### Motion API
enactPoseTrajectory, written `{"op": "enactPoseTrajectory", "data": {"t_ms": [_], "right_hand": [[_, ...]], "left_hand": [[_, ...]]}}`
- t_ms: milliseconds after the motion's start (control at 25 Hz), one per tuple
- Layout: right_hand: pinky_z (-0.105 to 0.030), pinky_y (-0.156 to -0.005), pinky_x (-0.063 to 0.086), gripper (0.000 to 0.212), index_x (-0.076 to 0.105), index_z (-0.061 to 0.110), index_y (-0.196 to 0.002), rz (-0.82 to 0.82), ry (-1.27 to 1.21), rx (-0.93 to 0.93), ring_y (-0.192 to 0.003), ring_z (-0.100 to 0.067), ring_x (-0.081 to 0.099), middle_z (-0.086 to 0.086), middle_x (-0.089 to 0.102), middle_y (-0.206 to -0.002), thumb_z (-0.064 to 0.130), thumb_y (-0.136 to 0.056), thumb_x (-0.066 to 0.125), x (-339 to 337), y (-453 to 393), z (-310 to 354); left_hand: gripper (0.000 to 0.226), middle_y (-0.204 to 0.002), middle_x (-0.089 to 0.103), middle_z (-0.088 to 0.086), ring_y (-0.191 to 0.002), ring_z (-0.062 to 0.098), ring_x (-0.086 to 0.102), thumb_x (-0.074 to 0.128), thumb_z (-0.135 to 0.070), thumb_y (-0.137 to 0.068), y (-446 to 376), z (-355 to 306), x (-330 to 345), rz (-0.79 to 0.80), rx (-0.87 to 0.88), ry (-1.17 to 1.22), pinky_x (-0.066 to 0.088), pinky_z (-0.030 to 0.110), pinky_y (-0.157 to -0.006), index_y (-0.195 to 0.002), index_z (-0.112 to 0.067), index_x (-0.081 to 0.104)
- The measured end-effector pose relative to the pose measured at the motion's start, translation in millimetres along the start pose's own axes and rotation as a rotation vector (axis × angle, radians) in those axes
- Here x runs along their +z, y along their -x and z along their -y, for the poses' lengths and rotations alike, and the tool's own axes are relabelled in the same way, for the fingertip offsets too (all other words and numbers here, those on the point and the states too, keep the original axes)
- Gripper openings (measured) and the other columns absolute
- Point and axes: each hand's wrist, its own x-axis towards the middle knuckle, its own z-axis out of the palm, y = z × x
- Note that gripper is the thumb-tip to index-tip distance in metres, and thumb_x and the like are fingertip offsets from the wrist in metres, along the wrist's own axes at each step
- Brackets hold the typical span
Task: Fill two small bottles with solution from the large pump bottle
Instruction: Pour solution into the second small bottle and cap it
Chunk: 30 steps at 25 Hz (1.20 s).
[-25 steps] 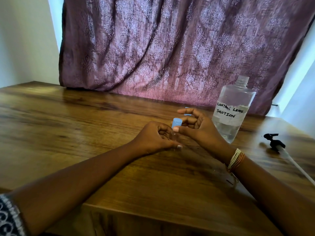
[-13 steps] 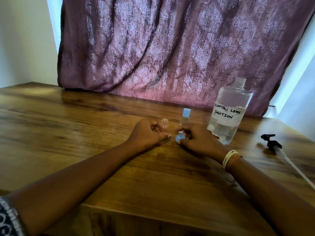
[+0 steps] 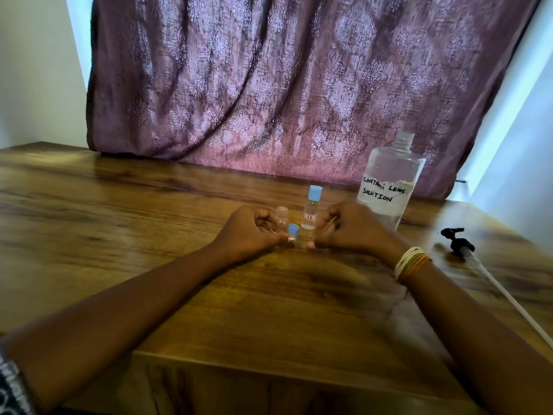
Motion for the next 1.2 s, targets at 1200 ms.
{"op": "enactPoseTrajectory", "data": {"t_ms": [1200], "right_hand": [[-0.010,-0.080,0.049,0.076,0.050,0.018,-0.127,-0.532,-0.210,-0.415,-0.097,-0.005,0.059,0.005,0.060,-0.118,0.031,-0.059,0.084,-30.4,-7.2,-36.8]], "left_hand": [[0.019,-0.099,0.074,0.020,-0.093,0.033,0.071,0.068,-0.010,-0.084,3.6,-0.9,6.2,0.222,0.056,0.263,0.058,0.040,-0.080,-0.100,-0.003,0.071]]}}
